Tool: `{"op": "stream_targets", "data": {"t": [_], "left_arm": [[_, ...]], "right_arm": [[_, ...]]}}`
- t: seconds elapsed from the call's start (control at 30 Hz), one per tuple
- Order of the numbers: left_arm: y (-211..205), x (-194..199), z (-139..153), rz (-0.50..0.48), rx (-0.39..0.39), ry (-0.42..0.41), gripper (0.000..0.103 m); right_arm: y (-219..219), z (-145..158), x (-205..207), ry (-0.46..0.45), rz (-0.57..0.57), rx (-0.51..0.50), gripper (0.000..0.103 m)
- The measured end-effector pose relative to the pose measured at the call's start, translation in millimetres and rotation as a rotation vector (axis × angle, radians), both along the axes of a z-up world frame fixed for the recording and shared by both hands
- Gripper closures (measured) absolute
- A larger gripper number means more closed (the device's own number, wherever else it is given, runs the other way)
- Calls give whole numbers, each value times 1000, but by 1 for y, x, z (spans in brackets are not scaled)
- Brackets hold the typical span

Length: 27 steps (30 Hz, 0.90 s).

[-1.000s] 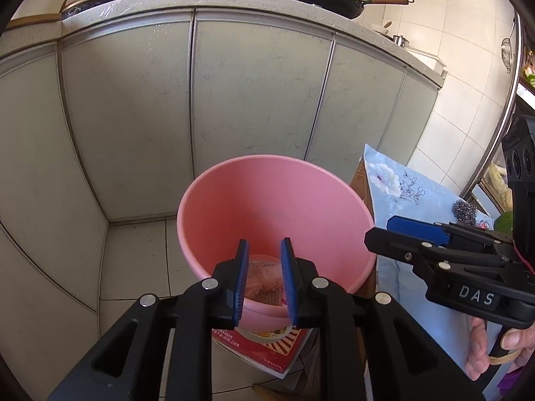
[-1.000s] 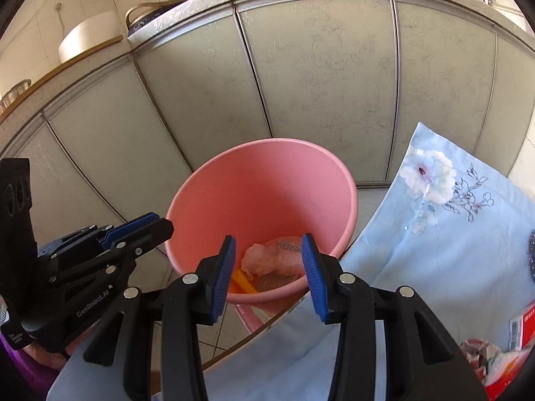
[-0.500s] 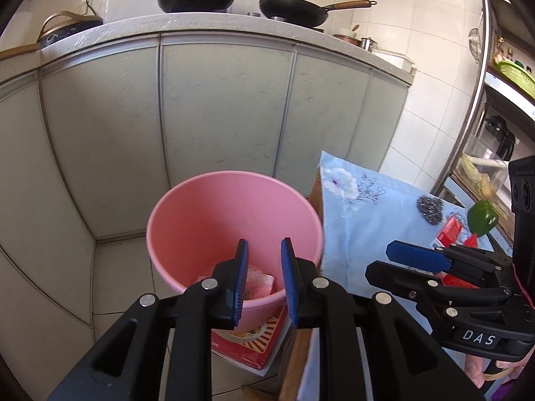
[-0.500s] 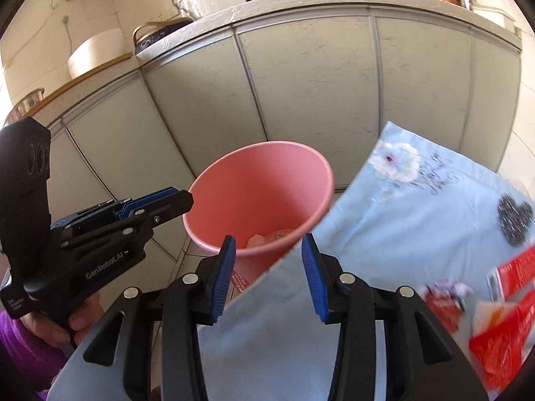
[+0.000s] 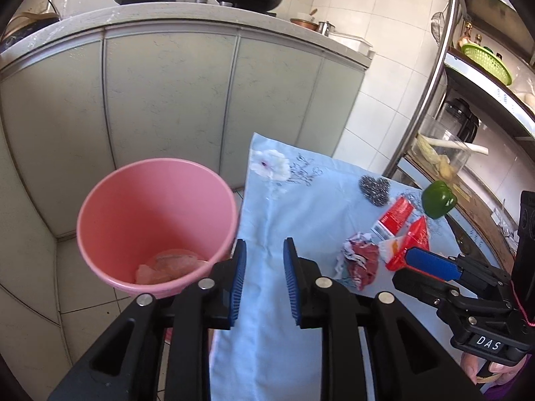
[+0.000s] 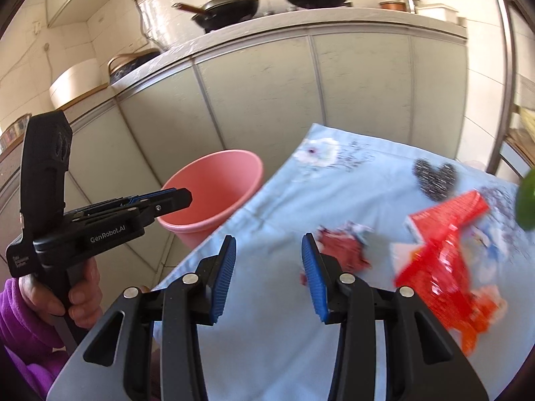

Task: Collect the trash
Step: 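Move both open tools back over the remaining trash on the table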

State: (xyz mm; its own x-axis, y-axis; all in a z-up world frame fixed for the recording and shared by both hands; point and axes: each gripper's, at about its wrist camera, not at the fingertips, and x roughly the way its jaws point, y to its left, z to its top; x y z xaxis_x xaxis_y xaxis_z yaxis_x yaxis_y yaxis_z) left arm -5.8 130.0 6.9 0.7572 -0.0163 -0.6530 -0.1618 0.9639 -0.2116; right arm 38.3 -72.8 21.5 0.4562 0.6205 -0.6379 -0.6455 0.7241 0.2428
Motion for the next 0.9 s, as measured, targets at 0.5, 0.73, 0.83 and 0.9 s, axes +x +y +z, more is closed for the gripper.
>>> {"op": "stream_targets", "data": {"t": [0.5,0.73,0.83,0.9], "left_arm": [[-44,37,-3,-105,-1,48,67],[-76,78,8,-191,17,41,67],[-91,101,10,-227,6,50,67],[-100,117,11,-247,-2,59,67]], "right_arm": [[-97,-7,-6,-6,-171,56,61],[-156,-14,0,-7,-312,43,61],[-172,-20,7,18,-346,52,61],[-179,-24,12,41,-355,74,61]]}}
